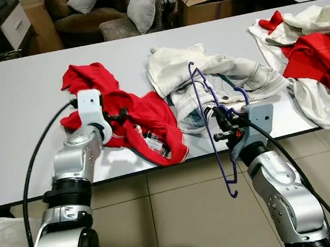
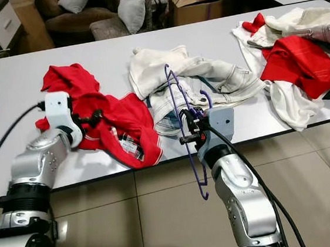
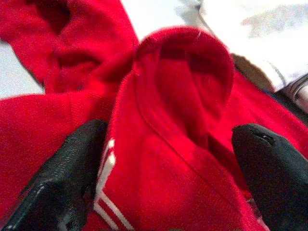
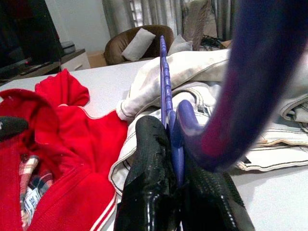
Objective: Hang hanger
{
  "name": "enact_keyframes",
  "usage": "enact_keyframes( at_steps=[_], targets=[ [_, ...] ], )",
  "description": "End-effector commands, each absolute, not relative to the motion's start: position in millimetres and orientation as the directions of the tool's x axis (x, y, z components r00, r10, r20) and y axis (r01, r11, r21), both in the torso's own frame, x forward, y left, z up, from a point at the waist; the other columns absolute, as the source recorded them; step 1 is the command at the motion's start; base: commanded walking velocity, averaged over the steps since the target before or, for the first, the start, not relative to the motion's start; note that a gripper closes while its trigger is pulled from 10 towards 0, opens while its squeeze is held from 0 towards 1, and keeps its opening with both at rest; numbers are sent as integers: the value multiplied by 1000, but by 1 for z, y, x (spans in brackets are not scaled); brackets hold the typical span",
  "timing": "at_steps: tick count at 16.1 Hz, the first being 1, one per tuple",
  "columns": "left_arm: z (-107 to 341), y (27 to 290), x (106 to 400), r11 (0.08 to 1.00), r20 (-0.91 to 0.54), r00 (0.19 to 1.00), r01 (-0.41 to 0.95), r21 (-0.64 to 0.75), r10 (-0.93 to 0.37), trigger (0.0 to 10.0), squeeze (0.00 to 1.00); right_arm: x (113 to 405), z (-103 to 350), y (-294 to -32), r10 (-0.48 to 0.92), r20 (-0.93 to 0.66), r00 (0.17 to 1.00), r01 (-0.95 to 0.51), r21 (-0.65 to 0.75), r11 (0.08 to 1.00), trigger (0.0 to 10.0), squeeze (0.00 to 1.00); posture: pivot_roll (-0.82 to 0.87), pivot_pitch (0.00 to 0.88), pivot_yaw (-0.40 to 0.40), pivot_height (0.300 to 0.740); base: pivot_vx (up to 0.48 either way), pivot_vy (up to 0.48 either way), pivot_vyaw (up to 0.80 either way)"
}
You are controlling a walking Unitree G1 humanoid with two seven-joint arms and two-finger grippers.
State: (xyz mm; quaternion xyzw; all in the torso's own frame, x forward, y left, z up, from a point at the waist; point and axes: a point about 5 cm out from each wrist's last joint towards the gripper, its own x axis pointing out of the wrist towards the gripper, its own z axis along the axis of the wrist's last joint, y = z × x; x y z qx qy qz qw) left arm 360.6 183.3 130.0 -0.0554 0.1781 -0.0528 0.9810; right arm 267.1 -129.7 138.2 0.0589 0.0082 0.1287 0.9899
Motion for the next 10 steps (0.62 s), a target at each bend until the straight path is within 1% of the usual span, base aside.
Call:
enact_keyframes(
  at_steps=[1, 2, 3, 4, 5, 10],
  targets=[
    [126, 188, 361, 989, -365, 926, 45, -141, -94, 10000, 0, 268, 142, -128, 258, 22, 966, -259, 109, 960, 10000, 0, -82, 0, 103, 740, 0, 0, 0],
    [123, 189, 362, 989, -375, 923, 35, -144, -88, 10000, 0, 268, 142, -128, 258, 22, 966, -259, 108, 960, 10000, 0, -86, 0, 108, 740, 0, 0, 0],
    [120, 189, 365, 984, -371, 924, 30, -177, -95, 4275, 0, 267, 142, -128, 256, 22, 966, -257, 107, 961, 10000, 0, -92, 0, 114, 740, 0, 0, 0],
    [120, 188, 365, 982, -364, 926, 30, -189, -98, 4275, 0, 267, 141, -128, 256, 22, 967, -256, 107, 961, 10000, 0, -92, 0, 114, 740, 0, 0, 0],
    [119, 188, 367, 980, -367, 926, 21, -199, -94, 0, 0, 267, 141, -129, 254, 22, 967, -254, 105, 961, 10000, 0, -98, 0, 119, 740, 0, 0, 0],
    [118, 185, 372, 977, -361, 926, 33, -209, -108, 0, 0, 265, 141, -130, 248, 23, 969, -249, 99, 964, 10000, 0, -106, 0, 126, 740, 0, 0, 0]
  ],
)
